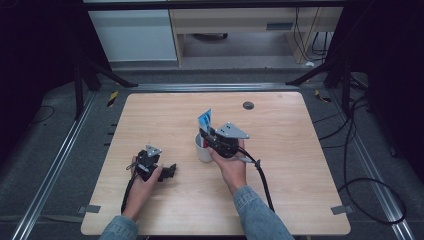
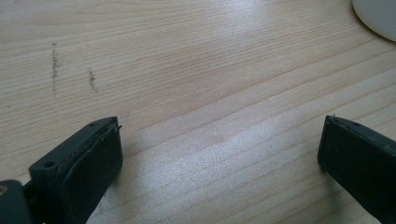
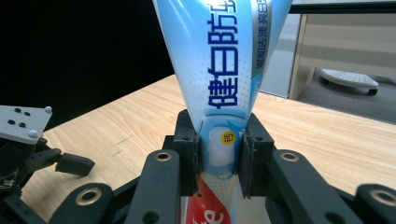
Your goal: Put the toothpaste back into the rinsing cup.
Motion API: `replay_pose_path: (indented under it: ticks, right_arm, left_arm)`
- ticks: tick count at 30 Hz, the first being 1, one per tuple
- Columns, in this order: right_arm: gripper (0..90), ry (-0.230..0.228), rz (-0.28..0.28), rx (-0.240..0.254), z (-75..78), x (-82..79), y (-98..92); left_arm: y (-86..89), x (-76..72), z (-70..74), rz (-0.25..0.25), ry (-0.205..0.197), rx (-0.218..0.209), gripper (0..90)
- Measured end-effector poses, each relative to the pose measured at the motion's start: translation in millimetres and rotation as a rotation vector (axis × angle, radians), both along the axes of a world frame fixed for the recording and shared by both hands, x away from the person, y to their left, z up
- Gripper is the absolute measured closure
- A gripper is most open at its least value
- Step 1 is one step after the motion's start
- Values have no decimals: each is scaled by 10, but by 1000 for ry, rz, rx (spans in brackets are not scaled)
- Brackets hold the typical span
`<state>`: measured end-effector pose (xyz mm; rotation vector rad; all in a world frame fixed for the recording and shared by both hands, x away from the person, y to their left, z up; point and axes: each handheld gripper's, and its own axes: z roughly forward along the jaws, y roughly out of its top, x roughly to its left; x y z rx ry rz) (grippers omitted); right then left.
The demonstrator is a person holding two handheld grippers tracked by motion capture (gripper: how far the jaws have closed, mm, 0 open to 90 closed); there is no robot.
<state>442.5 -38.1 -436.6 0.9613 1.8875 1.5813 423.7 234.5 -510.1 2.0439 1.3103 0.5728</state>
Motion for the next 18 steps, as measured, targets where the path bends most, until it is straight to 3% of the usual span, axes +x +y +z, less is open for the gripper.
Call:
replay_pose_path:
  ticks: [18]
  right_arm:
    - [721, 39, -4, 27, -61, 16, -36]
  left_arm:
    - [0, 1, 0, -1, 0, 0, 0]
